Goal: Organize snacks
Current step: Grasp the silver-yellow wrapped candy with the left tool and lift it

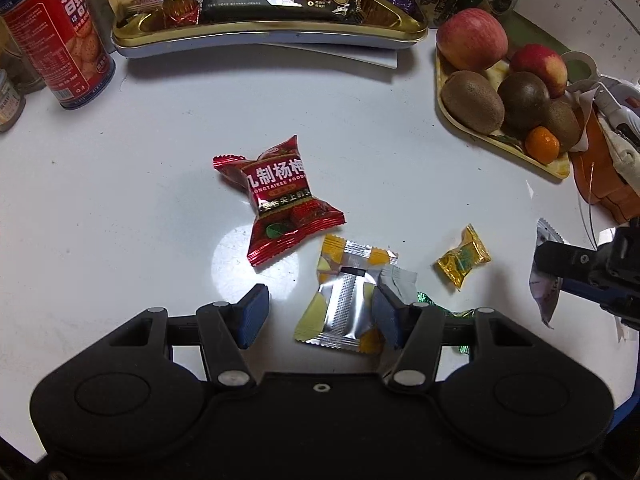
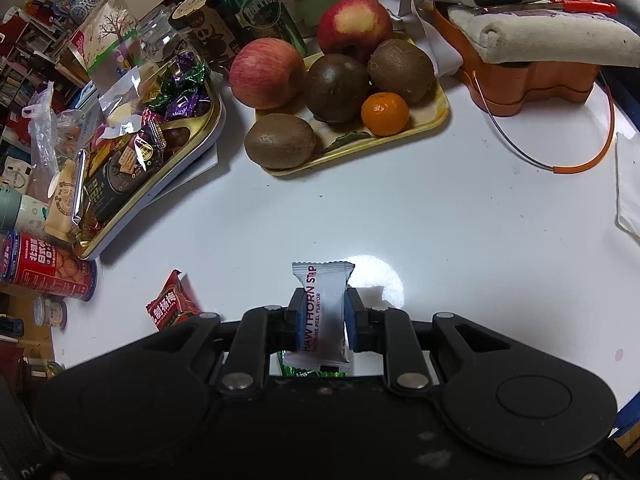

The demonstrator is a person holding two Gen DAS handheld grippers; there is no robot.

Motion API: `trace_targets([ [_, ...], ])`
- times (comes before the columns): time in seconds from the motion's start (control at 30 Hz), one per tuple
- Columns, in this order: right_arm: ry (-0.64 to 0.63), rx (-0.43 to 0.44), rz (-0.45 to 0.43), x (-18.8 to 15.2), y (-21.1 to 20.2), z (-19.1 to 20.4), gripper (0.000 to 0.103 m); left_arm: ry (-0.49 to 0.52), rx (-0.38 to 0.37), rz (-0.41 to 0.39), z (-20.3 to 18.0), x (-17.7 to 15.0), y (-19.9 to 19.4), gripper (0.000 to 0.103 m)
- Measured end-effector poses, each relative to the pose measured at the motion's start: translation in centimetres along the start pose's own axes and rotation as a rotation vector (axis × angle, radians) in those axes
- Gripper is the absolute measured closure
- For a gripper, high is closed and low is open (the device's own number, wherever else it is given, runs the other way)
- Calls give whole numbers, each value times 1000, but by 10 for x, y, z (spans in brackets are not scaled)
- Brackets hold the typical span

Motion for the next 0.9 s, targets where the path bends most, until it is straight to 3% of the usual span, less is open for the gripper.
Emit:
trace_targets([
  [0.13, 4, 10, 0, -1, -6, -4, 82, 10, 50, -6, -8, 2, 8, 42],
  [0.5, 12, 3, -1, -3, -14, -11, 82, -10, 27, -30, -16, 8, 13, 41],
  [0.83, 8, 11, 0, -5, -16, -9, 82, 28, -42, -60, -28, 11, 4, 41],
  [0.9, 8, 13, -1, -5, -17, -9, 82, 49, -22, -60, -30, 9, 5, 41],
])
Point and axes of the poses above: each gripper's, at about its wrist camera, not at the fingertips, and y roughly the way its jaws point, z to its left, x to its top, the point moved 5 cm from there along y, roughly the way its jaws point, and after that the axes turned 14 degrees about x, right-handed, at the moved point
